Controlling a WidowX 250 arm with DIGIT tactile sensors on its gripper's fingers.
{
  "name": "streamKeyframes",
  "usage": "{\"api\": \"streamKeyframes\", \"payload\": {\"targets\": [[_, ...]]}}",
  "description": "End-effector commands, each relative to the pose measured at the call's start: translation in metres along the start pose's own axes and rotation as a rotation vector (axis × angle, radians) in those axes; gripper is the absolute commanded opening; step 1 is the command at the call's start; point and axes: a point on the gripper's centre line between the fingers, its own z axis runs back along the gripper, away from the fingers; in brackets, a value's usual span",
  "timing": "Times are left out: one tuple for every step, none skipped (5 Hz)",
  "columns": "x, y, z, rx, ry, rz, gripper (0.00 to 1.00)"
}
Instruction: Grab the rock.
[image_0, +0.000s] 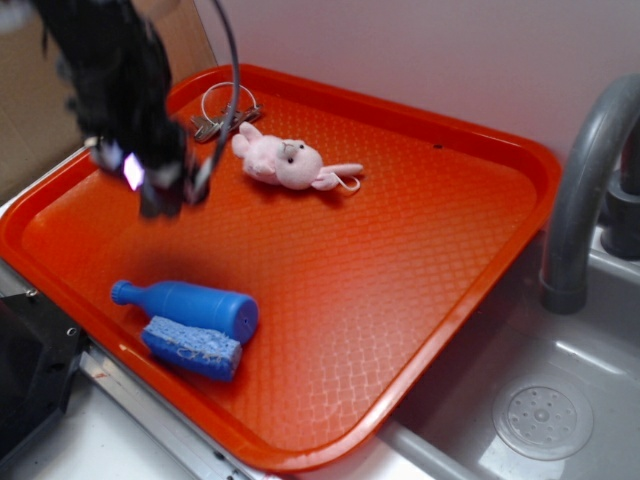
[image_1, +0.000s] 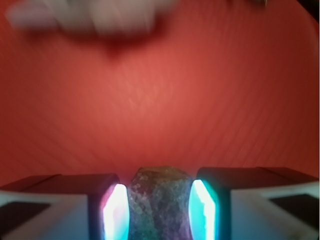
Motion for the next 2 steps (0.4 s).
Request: {"api": "streamKeyframes", "payload": {"targets": [[0.054,-0.018,0.1,-0.088,-0.101,-0.047,0.0],[0.056,-0.031,0.107,-0.136,-0.105,-0.131,0.0]]}}
